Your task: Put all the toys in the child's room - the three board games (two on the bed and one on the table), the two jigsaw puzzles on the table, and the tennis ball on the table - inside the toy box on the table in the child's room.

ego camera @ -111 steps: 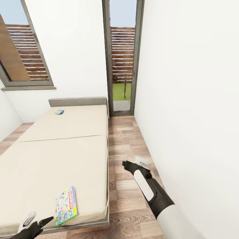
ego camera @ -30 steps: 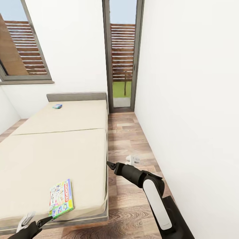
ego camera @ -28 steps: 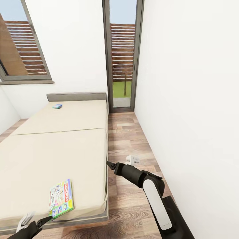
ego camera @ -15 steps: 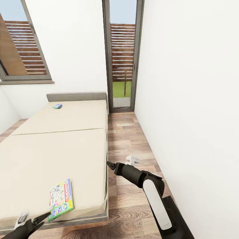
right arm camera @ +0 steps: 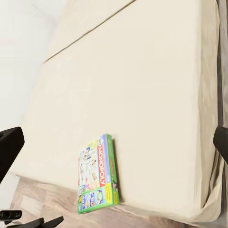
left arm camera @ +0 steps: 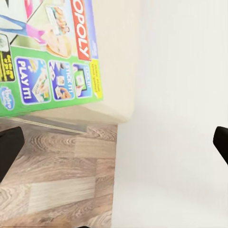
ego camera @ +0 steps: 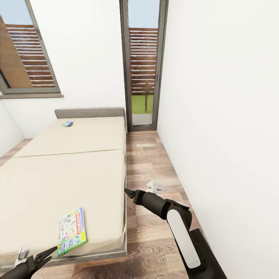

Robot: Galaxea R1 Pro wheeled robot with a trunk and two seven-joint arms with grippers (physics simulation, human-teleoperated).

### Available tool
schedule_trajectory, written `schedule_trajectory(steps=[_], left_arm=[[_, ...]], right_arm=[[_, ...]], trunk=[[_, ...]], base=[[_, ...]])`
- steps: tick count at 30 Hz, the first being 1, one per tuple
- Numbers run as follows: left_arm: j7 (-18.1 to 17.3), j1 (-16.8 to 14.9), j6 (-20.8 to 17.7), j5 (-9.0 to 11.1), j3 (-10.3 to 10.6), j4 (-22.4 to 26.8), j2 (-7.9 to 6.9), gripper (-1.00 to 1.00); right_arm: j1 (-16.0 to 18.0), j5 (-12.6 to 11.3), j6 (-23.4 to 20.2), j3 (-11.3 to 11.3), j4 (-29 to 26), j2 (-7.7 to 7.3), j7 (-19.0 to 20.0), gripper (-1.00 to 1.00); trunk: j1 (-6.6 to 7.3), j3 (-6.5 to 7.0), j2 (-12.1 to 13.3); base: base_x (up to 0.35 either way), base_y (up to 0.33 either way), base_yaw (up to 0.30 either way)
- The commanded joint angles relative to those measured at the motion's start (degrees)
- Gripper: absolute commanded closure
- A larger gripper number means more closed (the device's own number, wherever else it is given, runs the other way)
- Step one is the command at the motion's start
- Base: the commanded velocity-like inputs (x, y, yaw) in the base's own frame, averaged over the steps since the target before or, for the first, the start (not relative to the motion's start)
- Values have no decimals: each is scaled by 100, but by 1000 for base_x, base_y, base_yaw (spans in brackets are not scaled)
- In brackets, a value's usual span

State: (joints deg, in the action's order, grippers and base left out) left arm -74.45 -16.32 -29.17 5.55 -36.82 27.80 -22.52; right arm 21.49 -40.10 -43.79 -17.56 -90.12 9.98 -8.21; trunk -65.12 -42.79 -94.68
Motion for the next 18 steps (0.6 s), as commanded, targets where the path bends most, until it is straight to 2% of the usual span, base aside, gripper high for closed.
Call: schedule_trajectory(steps=[1,6,13,18], left_arm=[[-20,-4,-61,7,-9,-3,2,-100],[-18,-3,-58,7,-9,-3,4,-100],[-17,-3,-54,7,-9,-3,10,-100],[-17,-3,-54,7,-9,-3,10,-100]], right_arm=[[4,-60,-16,-2,-6,2,-58,-100],[4,-58,-16,-2,-2,2,-58,-100],[4,-58,-16,-2,2,2,-58,-100],[4,-57,-16,-2,7,2,-61,-100]], trunk=[[2,-5,-3],[2,-5,-3],[2,-5,-3],[2,-5,-3]], base=[[-190,76,0],[-192,84,0],[-68,26,0],[-167,133,0]])
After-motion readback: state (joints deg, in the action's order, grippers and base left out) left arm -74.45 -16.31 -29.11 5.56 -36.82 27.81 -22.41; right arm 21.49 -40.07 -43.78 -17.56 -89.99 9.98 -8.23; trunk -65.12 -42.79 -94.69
